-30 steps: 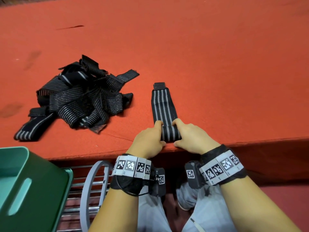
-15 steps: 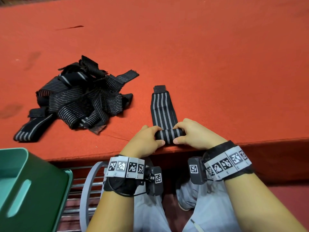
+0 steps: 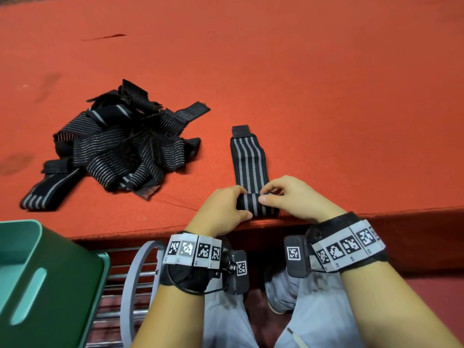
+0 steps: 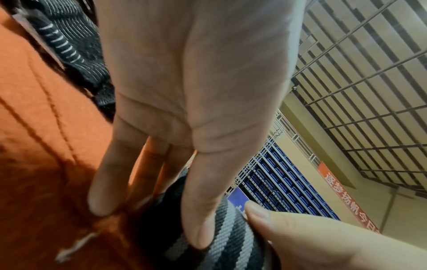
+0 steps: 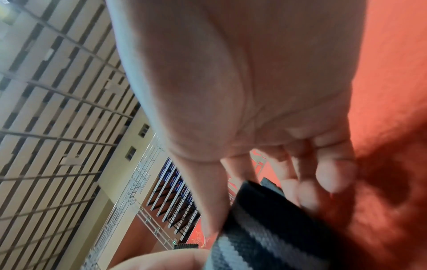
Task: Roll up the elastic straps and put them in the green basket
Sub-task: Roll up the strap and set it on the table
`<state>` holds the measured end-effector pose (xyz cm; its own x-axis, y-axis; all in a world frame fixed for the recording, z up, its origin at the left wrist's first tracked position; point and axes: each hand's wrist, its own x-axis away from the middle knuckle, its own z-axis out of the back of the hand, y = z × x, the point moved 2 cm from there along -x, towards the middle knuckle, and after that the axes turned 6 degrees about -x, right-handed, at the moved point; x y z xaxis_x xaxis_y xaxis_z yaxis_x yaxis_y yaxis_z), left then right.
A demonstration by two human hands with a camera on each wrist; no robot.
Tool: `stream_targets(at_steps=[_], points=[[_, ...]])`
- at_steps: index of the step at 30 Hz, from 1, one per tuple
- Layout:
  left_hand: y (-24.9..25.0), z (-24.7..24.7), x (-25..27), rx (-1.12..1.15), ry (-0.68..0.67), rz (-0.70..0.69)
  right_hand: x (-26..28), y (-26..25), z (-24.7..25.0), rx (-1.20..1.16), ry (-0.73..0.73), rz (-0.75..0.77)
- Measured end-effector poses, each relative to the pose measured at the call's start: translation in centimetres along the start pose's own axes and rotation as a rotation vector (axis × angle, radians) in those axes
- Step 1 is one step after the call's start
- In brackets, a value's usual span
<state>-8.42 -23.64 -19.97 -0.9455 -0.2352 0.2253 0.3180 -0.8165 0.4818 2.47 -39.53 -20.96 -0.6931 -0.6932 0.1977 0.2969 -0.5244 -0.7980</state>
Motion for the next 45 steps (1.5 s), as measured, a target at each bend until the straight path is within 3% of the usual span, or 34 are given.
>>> stream_targets(at_steps=[4, 12, 25, 32, 35, 37, 39, 45], points=[[-0.2, -0.2, 0.0, 0.04, 0.022, 0.013, 0.1, 0.0, -0.1, -0.155, -0.004, -0.057], [-0.3, -0.4, -0.3, 0.055, 0.016, 0.019, -0.2, 0.0, -0.1, -0.144, 0.057, -0.134], [-0.1, -0.4, -0.5, 0.025, 0.012, 0.04, -0.5, 0.2, -0.3, -0.069, 0.009, -0.127], [-0.1, -0.4, -0.4, 0.056, 0.006, 0.067, 0.0, -0.3, 0.3, 0.055, 0.071, -0.012], [0.0, -0.4, -0.3, 0.069, 0.028, 0.078, 0.5, -0.4, 0.6, 0.021, -0.036, -0.006], [0.0, -0.5, -0.2, 0.093, 0.049, 0.077, 0.6, -0.3, 0.5, 0.15, -0.094, 0.014], [0.0, -0.7, -0.2, 0.148, 0.062, 0.071, 0.4, -0.2, 0.2, 0.244, -0.073, 0.022], [-0.1, -0.5, -0.7, 0.166, 0.063, 0.073, 0.3, -0.6, 0.1, 0.235, 0.004, 0.069]])
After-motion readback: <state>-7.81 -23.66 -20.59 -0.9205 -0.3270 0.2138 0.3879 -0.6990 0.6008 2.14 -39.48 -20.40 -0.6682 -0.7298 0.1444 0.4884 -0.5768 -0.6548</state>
